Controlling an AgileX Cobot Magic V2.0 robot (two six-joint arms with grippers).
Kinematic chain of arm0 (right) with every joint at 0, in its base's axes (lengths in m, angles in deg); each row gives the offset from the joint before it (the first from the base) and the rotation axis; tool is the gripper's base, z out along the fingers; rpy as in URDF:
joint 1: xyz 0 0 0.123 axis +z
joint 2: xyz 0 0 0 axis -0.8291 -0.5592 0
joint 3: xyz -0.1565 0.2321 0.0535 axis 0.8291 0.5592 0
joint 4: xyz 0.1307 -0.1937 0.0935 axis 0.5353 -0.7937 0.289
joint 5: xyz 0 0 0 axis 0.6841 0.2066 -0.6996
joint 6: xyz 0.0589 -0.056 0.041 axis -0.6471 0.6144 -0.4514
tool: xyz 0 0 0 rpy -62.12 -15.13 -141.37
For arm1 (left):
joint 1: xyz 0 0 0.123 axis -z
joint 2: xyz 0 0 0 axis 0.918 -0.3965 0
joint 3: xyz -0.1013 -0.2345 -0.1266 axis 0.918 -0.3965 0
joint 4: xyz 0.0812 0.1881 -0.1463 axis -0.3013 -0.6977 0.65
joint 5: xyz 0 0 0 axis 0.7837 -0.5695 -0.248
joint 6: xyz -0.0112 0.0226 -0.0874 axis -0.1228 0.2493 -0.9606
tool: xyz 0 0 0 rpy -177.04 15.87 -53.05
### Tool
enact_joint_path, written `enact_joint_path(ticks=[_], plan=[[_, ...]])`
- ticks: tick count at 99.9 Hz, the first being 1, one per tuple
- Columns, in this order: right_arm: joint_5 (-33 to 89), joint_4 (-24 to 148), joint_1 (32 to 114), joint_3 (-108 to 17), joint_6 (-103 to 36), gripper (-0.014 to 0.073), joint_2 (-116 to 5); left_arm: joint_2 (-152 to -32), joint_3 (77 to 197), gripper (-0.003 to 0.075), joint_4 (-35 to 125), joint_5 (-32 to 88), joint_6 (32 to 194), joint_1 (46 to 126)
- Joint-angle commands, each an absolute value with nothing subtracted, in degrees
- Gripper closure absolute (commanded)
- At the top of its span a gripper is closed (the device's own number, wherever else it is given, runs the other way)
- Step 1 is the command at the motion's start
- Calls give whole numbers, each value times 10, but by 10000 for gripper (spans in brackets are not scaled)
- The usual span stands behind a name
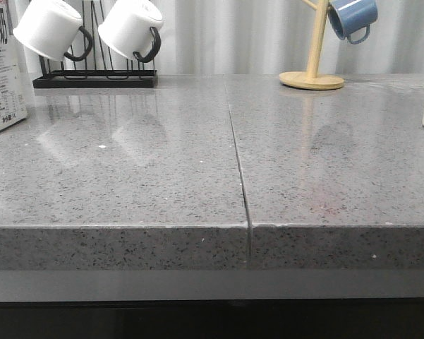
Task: Place milk next to cup
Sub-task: 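Move the right gripper toward the white HOME mug's handle, then grasp the mug handle with the right gripper and slide it toward the table center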
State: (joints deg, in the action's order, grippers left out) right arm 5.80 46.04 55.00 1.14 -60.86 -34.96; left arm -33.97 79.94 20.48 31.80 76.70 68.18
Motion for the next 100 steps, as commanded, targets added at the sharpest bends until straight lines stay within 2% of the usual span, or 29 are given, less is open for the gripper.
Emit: enact_joint_path(ticks=[1, 22, 34, 67, 100], plan=[[-57, 466, 538, -8, -606, 307, -404, -322, 774, 741, 209, 361, 767, 686], [-194, 480, 452, -8, -606, 307, -527, -322, 774, 741, 209, 361, 767, 686], [-267, 480, 431, -10, -606, 307, -588, -322, 774, 741, 209, 361, 767, 686], [-334, 480, 414, -55, -606, 307, -727, -322, 774, 741, 209, 361, 767, 686], [-339, 477, 412, -121, -606, 307, -808, -322, 774, 741, 209, 361, 767, 686]])
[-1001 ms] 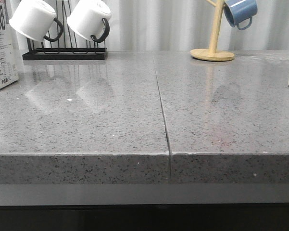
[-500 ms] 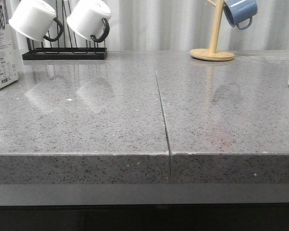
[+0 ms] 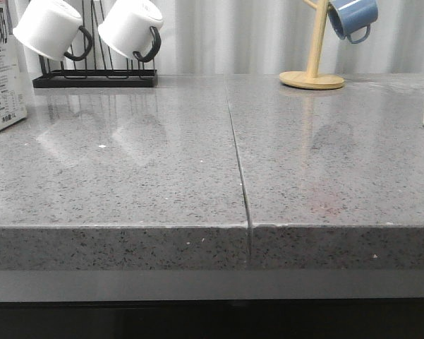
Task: Place milk next to cup
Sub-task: 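Grasp the mug handle with the right gripper and slide it toward the table center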
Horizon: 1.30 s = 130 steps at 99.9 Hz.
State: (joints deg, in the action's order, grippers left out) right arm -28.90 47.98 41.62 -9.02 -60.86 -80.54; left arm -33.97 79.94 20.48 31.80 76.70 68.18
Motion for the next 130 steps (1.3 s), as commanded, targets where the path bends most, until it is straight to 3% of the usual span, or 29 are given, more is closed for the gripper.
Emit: enact_joint_path(ticks=[1, 29, 36, 53, 80, 130], plan=[[-339, 477, 412, -122, -606, 307, -812, -322, 774, 741, 209, 361, 767, 686], [-338, 469, 412, -205, -606, 317, -892, -322, 774, 741, 209, 361, 767, 686], [-336, 469, 412, -220, -606, 389, -907, -322, 774, 741, 209, 361, 767, 686], [-334, 469, 412, -227, -606, 665, -913, -322, 774, 741, 209, 361, 767, 686], [-326, 466, 440, -227, -607, 660, -888, -322, 774, 741, 209, 361, 767, 686], [-248, 469, 672, -299, -606, 660, -878, -322, 774, 741, 209, 361, 767, 686]])
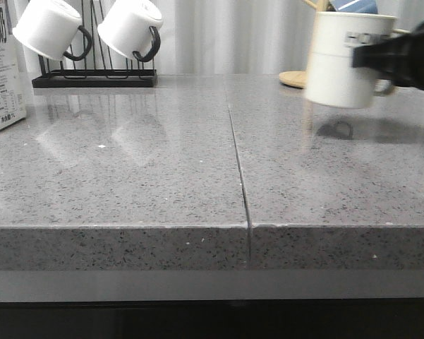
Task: Place milk next to cup
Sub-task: 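Grasp the mug handle with the right gripper and slide it toward the table center, then release the mug and withdraw the right gripper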
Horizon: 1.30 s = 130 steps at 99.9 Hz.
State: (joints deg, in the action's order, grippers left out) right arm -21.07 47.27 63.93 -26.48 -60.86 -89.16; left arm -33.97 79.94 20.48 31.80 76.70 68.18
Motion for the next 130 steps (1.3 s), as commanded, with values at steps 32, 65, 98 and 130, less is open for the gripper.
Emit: enact_joint_path(ticks=[32, 65, 98, 130], plan=[[-262, 469, 778, -361, -606, 660, -959, -322, 774, 741, 209, 361, 767, 686], [-265, 466, 798, -375, -606, 615, -995, -322, 774, 741, 209, 361, 767, 686], [-265, 469, 798, -367, -606, 325, -989, -322, 774, 741, 209, 361, 767, 686], [-265, 466, 797, -315, -606, 325, -935, -322, 774, 741, 209, 361, 767, 686]])
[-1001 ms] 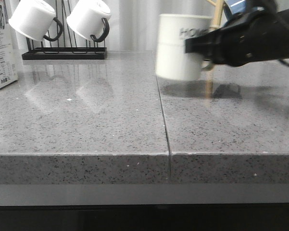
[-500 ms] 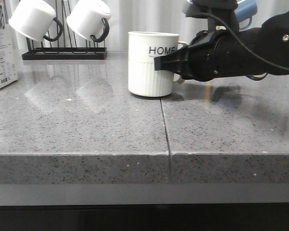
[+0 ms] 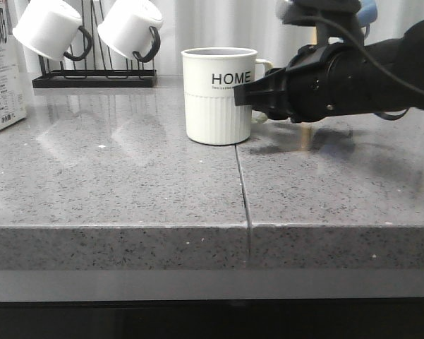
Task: Place milk next to cup
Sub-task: 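Release the mug and withdraw the right gripper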
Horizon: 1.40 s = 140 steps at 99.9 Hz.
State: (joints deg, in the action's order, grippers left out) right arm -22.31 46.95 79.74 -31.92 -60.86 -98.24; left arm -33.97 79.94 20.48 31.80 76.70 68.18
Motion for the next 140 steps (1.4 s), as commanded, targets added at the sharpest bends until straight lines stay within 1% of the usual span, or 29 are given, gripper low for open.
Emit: enact_joint_path(ticks=[1, 17, 24, 35, 42, 44, 48, 66, 90, 113, 127, 140], plan=[[-265, 466, 797, -313, -606, 325, -933, -322, 774, 741, 209, 361, 767, 686], [-265, 466, 797, -261, -606, 334, -871, -322, 774, 741, 209, 361, 767, 686], [-263, 466, 797, -235, -606, 401, -836, -322, 774, 741, 209, 361, 767, 686], [-246, 466, 797, -191, -606, 571, -771, -322, 774, 741, 209, 361, 767, 686], [-235, 466, 797, -163, -606, 655, -726, -322, 774, 741, 209, 361, 767, 686], [-233, 466, 797, -155, -606, 667, -712, -322, 774, 741, 209, 361, 767, 686], [-226, 466, 797, -140, -606, 656, -684, -322, 774, 741, 209, 361, 767, 686], [-160, 466, 797, -93, -606, 660, -561, -322, 774, 741, 209, 361, 767, 686], [14, 466, 797, -85, -606, 660, -378, -322, 774, 741, 209, 361, 767, 686], [153, 466, 797, -85, -606, 660, -214, -322, 774, 741, 208, 361, 767, 686], [236, 466, 797, -85, -606, 660, -133, -322, 774, 741, 208, 361, 767, 686], [297, 466, 797, -85, -606, 660, -81, -322, 774, 741, 206, 363, 767, 686]])
